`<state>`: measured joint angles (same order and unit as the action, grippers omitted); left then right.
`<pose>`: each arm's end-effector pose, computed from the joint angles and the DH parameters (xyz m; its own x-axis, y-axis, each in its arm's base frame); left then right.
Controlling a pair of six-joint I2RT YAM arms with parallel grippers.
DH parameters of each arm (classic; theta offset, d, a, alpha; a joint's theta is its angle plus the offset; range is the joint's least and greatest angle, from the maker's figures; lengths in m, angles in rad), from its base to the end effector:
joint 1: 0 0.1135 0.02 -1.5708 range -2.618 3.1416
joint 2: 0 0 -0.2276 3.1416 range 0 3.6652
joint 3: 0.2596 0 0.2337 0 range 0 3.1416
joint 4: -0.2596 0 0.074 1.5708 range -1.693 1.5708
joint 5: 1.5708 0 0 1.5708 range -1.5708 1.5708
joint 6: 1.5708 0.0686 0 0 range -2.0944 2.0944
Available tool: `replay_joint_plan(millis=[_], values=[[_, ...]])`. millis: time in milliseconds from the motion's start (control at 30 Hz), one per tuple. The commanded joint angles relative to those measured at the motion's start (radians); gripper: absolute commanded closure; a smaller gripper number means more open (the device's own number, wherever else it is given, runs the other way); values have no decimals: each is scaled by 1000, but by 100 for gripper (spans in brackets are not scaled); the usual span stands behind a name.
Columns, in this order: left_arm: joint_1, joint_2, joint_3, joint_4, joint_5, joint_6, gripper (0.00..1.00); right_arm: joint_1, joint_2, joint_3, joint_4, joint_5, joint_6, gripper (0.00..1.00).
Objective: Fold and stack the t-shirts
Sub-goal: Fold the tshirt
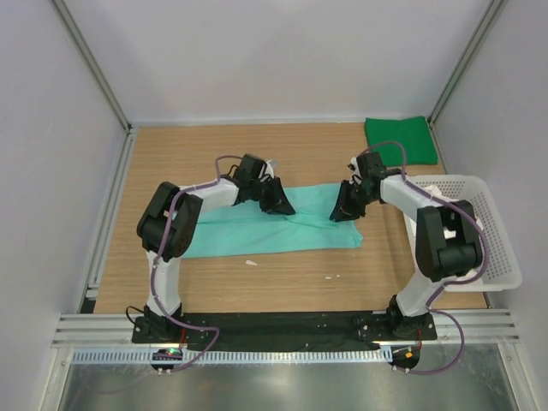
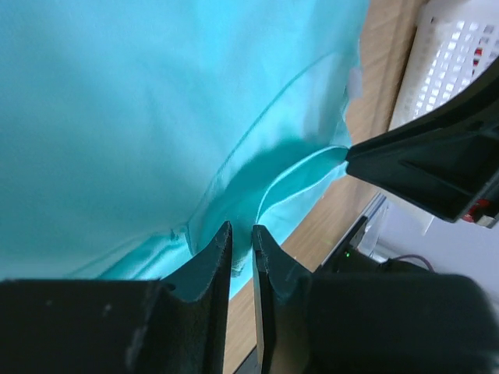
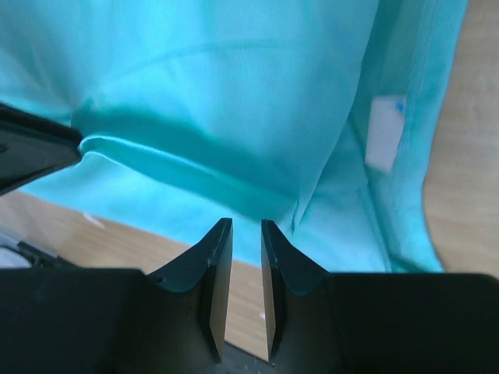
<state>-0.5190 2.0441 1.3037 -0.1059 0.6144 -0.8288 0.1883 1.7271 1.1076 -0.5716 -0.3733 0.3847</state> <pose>0.3426 -0.2412 0.1106 -0.9827 -0.1323 -0.1297 0.0188 0.6252 -0.7802 0.3148 0.0855 0.1280 -0.9609 0.1726 -0.2164 0.0578 0.8896 0.4530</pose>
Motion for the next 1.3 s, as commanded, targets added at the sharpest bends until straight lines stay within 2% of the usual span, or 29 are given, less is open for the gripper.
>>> replay_joint_plan(millis=[0, 67, 167, 300, 433, 600, 867, 1133, 1267], values=[[-27, -91, -66, -3, 51, 19, 82, -1, -141, -105, -31, -88, 25, 72], [-50, -134, -102, -21, 54, 46, 82, -1, -204, -135, -45, -96, 34, 71], [-70, -185, -112, -67, 57, 88, 81, -3, -231, -92, -42, -50, 43, 68], [-70, -214, -98, -104, 50, 97, 80, -3, -149, 41, -46, -1, 45, 64], [-69, -182, -31, -172, 13, 132, 80, -4, -81, 93, -14, 1, 52, 61], [-69, -79, 46, -150, 33, 91, 80, -1, -5, 74, 15, -75, 78, 65], [-69, -10, 17, -137, 25, 62, 83, -1, -58, -112, 105, -134, 115, 76], [-69, 25, -37, -170, -19, 100, 84, -1, -12, -177, 142, -83, 111, 78], [-69, 31, -23, -202, -15, 128, 85, 0, -18, -131, 73, -39, 76, 78]])
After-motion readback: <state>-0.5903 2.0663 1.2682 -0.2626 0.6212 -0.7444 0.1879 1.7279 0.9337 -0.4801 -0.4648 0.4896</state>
